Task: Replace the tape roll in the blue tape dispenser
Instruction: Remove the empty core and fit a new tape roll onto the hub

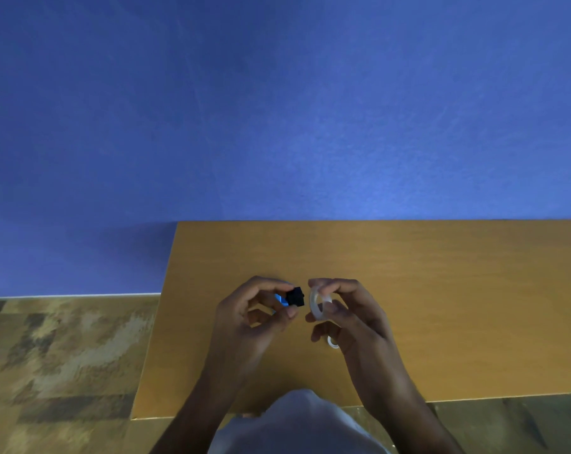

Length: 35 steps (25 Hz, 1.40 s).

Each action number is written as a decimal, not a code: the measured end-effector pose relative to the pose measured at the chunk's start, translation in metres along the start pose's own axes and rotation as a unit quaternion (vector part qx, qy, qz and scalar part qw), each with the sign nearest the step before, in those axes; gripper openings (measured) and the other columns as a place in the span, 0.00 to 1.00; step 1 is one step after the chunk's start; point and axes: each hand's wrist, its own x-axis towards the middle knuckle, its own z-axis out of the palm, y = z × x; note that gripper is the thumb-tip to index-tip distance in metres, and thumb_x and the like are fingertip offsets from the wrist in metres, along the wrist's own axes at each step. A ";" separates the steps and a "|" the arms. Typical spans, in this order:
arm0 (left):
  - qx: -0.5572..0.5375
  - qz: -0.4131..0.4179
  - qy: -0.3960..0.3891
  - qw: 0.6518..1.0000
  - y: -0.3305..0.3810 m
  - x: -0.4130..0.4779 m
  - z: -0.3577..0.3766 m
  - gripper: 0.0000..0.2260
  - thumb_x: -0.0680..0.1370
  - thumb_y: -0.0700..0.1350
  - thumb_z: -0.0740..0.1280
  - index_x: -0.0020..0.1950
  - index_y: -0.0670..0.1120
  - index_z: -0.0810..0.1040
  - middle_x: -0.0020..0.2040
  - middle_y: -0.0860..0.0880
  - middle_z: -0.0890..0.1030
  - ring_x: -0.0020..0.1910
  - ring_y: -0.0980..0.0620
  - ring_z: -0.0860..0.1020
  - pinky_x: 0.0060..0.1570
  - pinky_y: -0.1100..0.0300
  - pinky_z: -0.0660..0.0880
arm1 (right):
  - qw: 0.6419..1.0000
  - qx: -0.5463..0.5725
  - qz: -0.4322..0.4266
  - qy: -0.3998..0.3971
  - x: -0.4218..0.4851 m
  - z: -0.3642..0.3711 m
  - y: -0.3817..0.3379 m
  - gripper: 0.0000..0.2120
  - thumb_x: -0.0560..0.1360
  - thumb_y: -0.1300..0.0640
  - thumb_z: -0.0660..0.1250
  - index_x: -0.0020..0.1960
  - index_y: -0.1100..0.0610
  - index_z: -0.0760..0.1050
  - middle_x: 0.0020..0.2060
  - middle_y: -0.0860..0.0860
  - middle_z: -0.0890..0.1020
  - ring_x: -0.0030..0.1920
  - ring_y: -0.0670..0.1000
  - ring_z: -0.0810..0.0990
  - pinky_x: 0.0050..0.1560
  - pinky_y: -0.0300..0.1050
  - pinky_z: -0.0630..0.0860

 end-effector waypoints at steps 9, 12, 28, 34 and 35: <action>-0.006 -0.007 -0.033 0.999 -0.001 0.013 -0.011 0.12 0.72 0.41 0.78 0.50 0.56 0.88 0.42 0.54 0.87 0.39 0.53 0.83 0.39 0.56 0.83 | 0.999 0.033 -0.001 0.031 0.010 0.014 0.010 0.07 0.84 0.59 0.69 0.55 0.64 0.79 0.56 0.58 0.87 0.45 0.59 0.81 0.41 0.49 0.80; -0.005 -0.010 -0.037 0.999 -0.001 0.018 -0.014 0.11 0.72 0.40 0.77 0.50 0.54 0.88 0.40 0.54 0.87 0.37 0.55 0.84 0.38 0.57 0.82 | 0.998 0.049 -0.002 0.042 0.014 0.020 0.012 0.24 0.77 0.46 0.79 0.64 0.60 0.79 0.60 0.63 0.85 0.47 0.62 0.81 0.42 0.49 0.81; -0.054 -0.045 -0.030 0.997 -0.009 0.037 -0.033 0.09 0.74 0.42 0.76 0.53 0.49 0.90 0.39 0.47 0.88 0.38 0.57 0.84 0.35 0.61 0.81 | 0.988 0.032 0.049 0.145 0.030 0.024 0.025 0.10 0.87 0.56 0.64 0.65 0.57 0.80 0.49 0.73 0.80 0.31 0.56 0.81 0.25 0.45 0.72; -0.044 -0.052 -0.040 0.997 -0.014 0.038 -0.035 0.09 0.74 0.43 0.76 0.53 0.50 0.90 0.40 0.44 0.88 0.39 0.51 0.85 0.34 0.60 0.81 | 0.983 0.133 0.091 0.087 0.035 0.031 0.024 0.08 0.82 0.56 0.67 0.59 0.56 0.81 0.44 0.55 0.83 0.34 0.51 0.78 0.27 0.41 0.72; -0.046 -0.055 -0.044 0.996 -0.015 0.038 -0.035 0.09 0.74 0.43 0.76 0.53 0.51 0.90 0.40 0.46 0.88 0.40 0.51 0.85 0.35 0.60 0.81 | 0.979 0.158 0.103 0.072 0.036 0.031 0.025 0.08 0.81 0.58 0.68 0.60 0.56 0.81 0.45 0.53 0.83 0.35 0.51 0.78 0.29 0.41 0.73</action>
